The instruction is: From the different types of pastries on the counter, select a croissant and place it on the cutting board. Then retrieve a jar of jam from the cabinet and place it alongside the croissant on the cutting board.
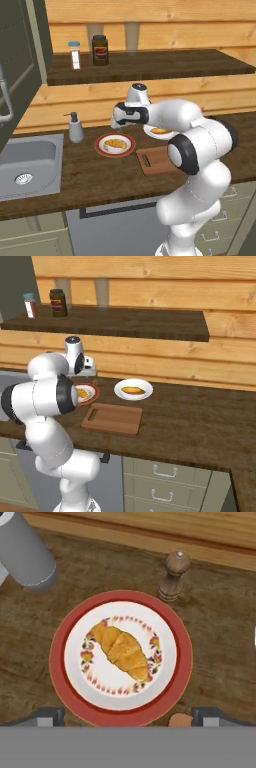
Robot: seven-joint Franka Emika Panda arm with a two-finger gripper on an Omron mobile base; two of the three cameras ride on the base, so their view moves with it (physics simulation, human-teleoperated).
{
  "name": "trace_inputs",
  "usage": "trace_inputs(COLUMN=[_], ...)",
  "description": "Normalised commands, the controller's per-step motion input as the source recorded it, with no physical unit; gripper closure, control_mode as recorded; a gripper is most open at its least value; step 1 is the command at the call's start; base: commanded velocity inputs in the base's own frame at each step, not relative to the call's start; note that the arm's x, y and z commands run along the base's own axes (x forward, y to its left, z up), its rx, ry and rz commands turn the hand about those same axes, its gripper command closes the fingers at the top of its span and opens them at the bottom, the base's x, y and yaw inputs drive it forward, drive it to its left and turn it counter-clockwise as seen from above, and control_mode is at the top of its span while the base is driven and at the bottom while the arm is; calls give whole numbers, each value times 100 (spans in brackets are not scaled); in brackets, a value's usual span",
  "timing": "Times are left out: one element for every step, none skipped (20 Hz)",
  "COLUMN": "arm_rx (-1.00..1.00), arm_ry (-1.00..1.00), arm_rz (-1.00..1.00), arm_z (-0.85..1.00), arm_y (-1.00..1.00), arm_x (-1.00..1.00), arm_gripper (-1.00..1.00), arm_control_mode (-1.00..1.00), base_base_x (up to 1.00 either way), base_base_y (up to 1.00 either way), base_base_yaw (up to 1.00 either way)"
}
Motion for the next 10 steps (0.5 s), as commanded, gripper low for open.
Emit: trace_inputs(arm_rx=[0, 0, 0, 0, 0, 0, 0, 0, 0, 0], arm_ry=[0, 0, 0, 0, 0, 0, 0, 0, 0, -3], arm_rz=[11, 9, 9, 9, 9, 8, 8, 8, 8, 7], arm_z=[-24, -23, -22, -23, -20, -23, -25, -32, -39, -46], arm_y=[0, 1, 3, 4, 4, 7, 7, 11, 16, 24], arm_x=[34, 30, 27, 26, 24, 24, 21, 15, 7, 4], arm_gripper=[-100, -100, -100, -100, -100, -100, -100, -100, -100, -100], arm_control_mode=[-100, -100, -100, -100, -100, -100, -100, -100, -100, -100], base_base_x=[0, 0, 0, 0, 0, 0, 0, 0, 0, 0], base_base_y=[0, 0, 0, 0, 0, 0, 0, 0, 0, 0], base_base_yaw=[0, 0, 0, 0, 0, 0, 0, 0, 0, 0])
